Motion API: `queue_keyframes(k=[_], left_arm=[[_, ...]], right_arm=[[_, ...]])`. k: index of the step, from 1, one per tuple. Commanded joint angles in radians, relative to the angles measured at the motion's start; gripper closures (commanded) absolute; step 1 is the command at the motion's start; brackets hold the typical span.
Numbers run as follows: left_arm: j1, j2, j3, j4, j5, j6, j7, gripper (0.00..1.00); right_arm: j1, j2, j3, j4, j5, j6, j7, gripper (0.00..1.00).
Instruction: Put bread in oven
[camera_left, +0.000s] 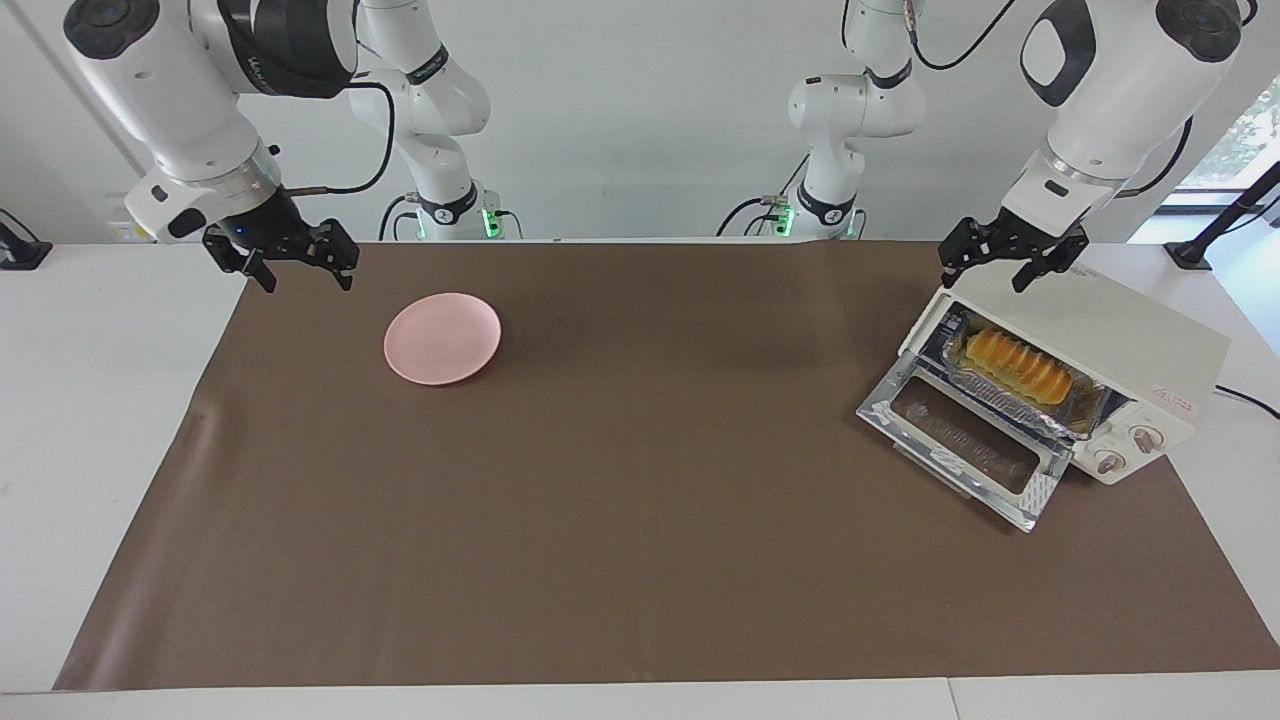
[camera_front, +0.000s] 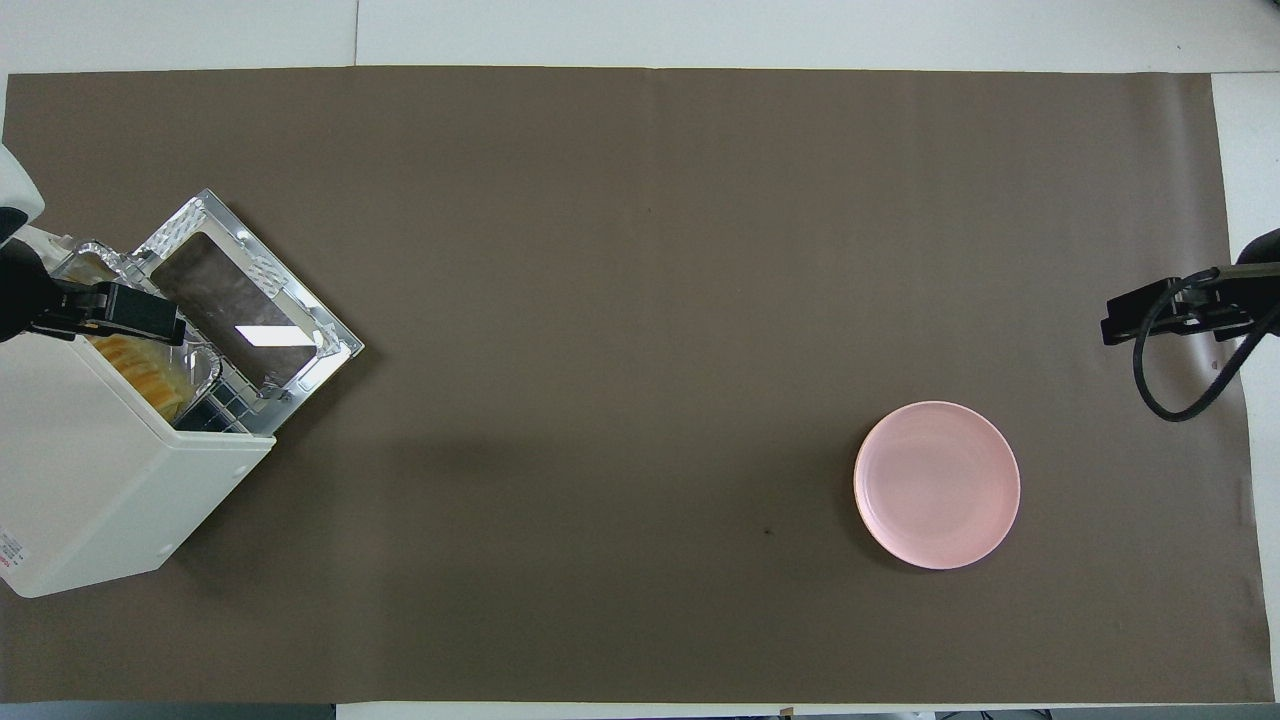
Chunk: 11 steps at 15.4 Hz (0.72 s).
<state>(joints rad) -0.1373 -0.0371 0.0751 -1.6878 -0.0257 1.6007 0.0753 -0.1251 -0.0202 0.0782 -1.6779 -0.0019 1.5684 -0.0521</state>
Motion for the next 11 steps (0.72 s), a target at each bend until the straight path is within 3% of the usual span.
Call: queue_keyframes(k=[1, 11], left_arm=[[0.007, -0.015, -0.001, -0.006, -0.011, -0.004, -0.005, 0.0], [0.005, -0.02, -0.001, -0.003, 0.01, 0.012, -0.018, 0.0]], right_arm=[[-0.008, -0.02, 0.006, -0.017, -0.018, -0.002, -0.02, 0.0], [-0.008, -0.02, 0.006, -0.017, -0.018, -0.002, -0.02, 0.0]])
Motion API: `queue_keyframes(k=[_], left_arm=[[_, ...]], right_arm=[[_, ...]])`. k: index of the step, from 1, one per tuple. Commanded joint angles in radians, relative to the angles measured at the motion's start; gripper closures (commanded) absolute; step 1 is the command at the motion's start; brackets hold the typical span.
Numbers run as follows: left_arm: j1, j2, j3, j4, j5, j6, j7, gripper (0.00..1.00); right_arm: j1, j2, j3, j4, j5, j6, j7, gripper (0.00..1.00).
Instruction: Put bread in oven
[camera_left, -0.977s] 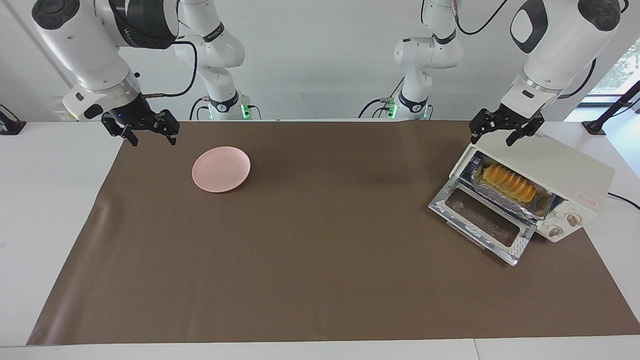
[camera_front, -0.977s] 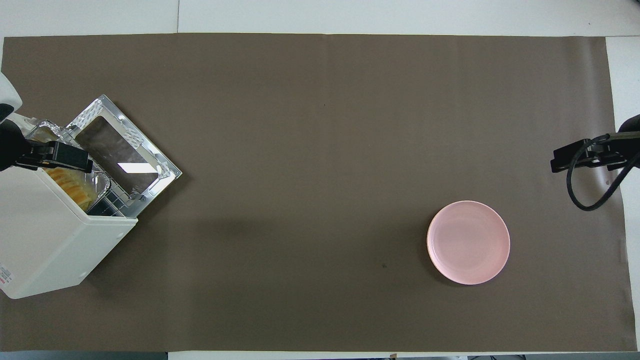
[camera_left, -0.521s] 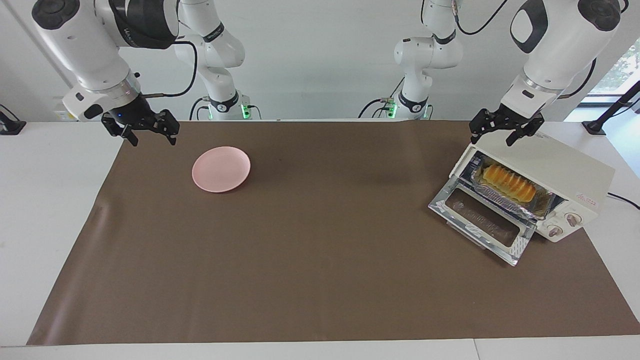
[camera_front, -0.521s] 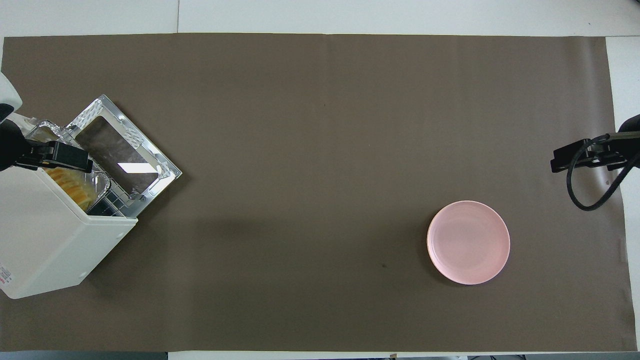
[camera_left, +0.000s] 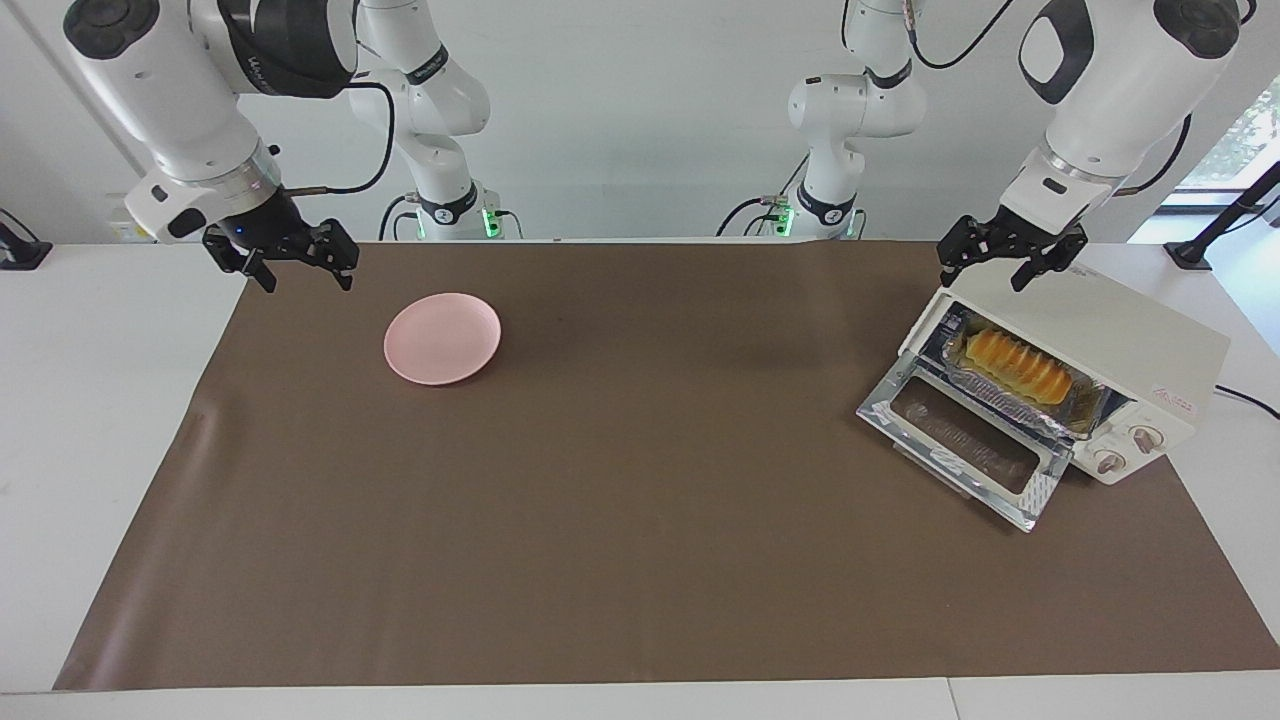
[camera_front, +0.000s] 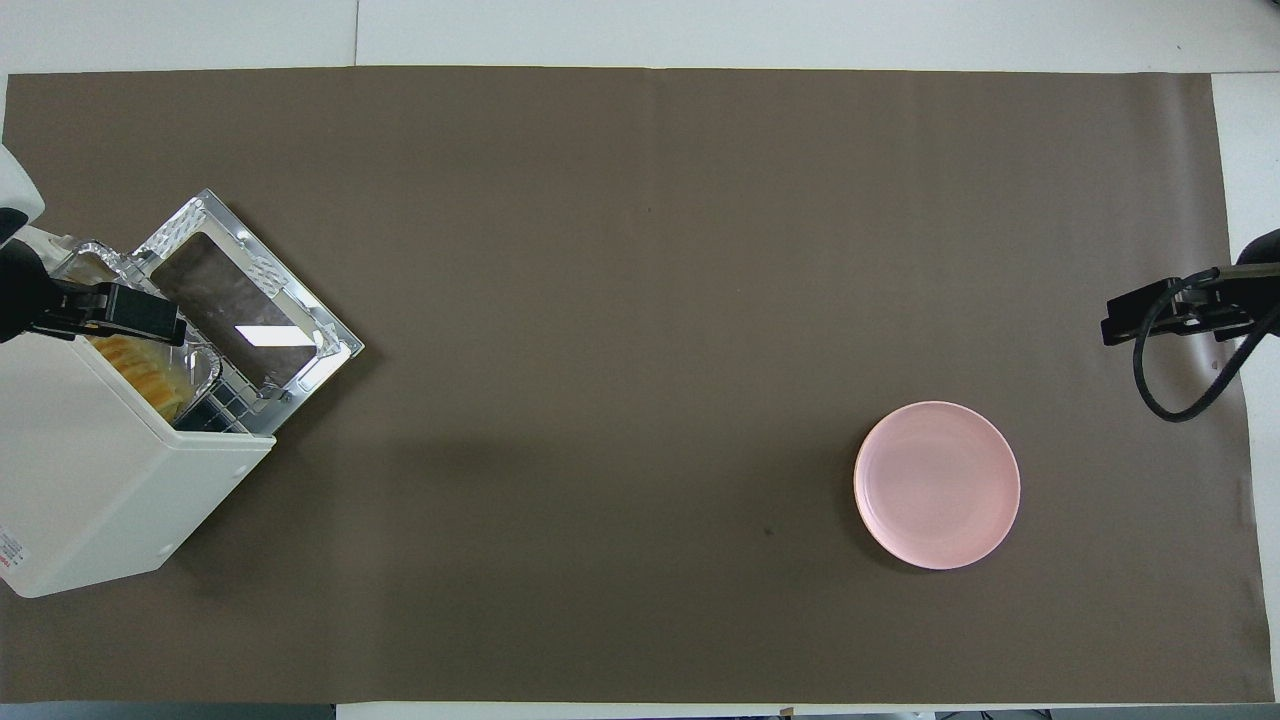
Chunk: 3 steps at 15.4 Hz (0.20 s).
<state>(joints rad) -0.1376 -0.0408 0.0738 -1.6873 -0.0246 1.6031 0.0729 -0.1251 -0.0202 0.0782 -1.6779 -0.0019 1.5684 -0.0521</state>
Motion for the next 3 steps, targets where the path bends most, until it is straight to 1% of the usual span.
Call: queue_keyframes(k=[1, 3], left_arm=[[0.006, -0.016, -0.002, -0.002, 0.018, 0.011, -0.018, 0.0], [0.003, -0.014, -0.002, -0.002, 0.026, 0.012, -0.018, 0.0]], right_arm=[[-0.008, -0.02, 0.006, -0.017, -0.018, -0.002, -0.02, 0.0], [-0.008, -0.02, 0.006, -0.017, -0.018, -0.002, -0.02, 0.0]])
